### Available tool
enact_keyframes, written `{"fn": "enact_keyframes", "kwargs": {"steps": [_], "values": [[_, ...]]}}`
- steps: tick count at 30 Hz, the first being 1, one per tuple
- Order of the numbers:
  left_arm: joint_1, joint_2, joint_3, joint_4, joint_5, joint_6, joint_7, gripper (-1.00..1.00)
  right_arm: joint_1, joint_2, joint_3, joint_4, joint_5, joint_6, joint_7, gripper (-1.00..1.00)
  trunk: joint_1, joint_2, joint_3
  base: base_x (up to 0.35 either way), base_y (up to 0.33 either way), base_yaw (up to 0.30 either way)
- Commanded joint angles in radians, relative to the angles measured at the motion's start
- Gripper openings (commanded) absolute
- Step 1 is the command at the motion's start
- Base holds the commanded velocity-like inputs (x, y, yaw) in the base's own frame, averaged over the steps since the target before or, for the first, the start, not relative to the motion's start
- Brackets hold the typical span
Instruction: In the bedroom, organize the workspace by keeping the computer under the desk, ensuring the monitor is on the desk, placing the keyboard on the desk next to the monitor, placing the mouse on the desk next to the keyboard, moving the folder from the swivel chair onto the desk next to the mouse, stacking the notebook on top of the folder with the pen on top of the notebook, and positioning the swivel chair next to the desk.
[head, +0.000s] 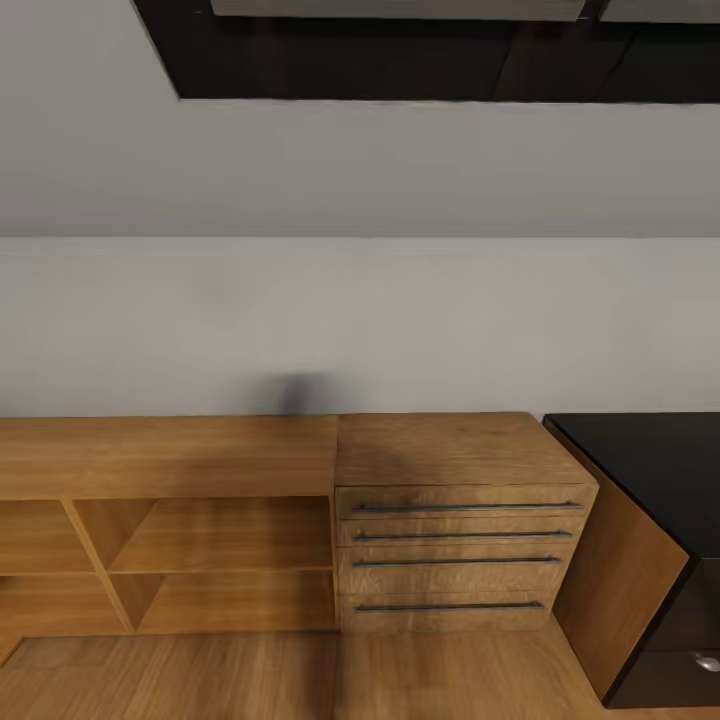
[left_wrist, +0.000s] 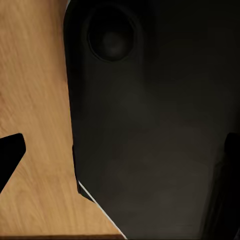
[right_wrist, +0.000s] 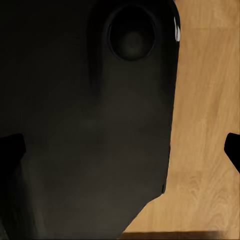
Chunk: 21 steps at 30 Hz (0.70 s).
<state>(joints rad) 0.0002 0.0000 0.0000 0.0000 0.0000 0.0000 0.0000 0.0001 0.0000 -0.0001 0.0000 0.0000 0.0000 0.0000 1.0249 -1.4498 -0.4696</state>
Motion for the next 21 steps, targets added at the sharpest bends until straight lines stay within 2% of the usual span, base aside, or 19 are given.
{"fn": "enact_keyframes", "kwargs": {"steps": [1, 2, 8, 16, 21], "values": [[0.000, -0.032, 0.002, -0.023, 0.000, -0.003, 0.002, 1.00, -0.003, 0.031, -0.001, -0.045, -0.005, -0.035, -0.011, 1.00, 0.000, 0.000, 0.000, 0.000, 0.000, 0.000], [0.000, -0.006, 0.000, -0.006, -0.002, -0.003, 0.001, 1.00, -0.003, 0.006, 0.000, -0.003, -0.001, -0.006, 0.000, 1.00, 0.000, 0.000, 0.000, 0.000, 0.000, 0.000], [0.000, -0.034, 0.000, -0.021, -0.003, -0.003, -0.001, 1.00, -0.003, 0.032, 0.000, -0.005, -0.001, -0.009, 0.003, 1.00, -0.019, 0.035, 0.015, 0.000, 0.000, 0.000], [0.000, -0.035, -0.001, -0.023, -0.002, -0.003, -0.003, 1.00, -0.003, 0.035, 0.002, -0.016, 0.001, -0.022, 0.007, 1.00, -0.050, 0.091, 0.040, 0.000, 0.000, -0.010], [0.000, -0.034, 0.000, -0.023, -0.002, -0.002, -0.003, 1.00, -0.003, 0.034, 0.002, -0.017, 0.002, -0.026, 0.008, 1.00, -0.069, 0.126, 0.056, 0.000, 0.000, -0.175]]}}
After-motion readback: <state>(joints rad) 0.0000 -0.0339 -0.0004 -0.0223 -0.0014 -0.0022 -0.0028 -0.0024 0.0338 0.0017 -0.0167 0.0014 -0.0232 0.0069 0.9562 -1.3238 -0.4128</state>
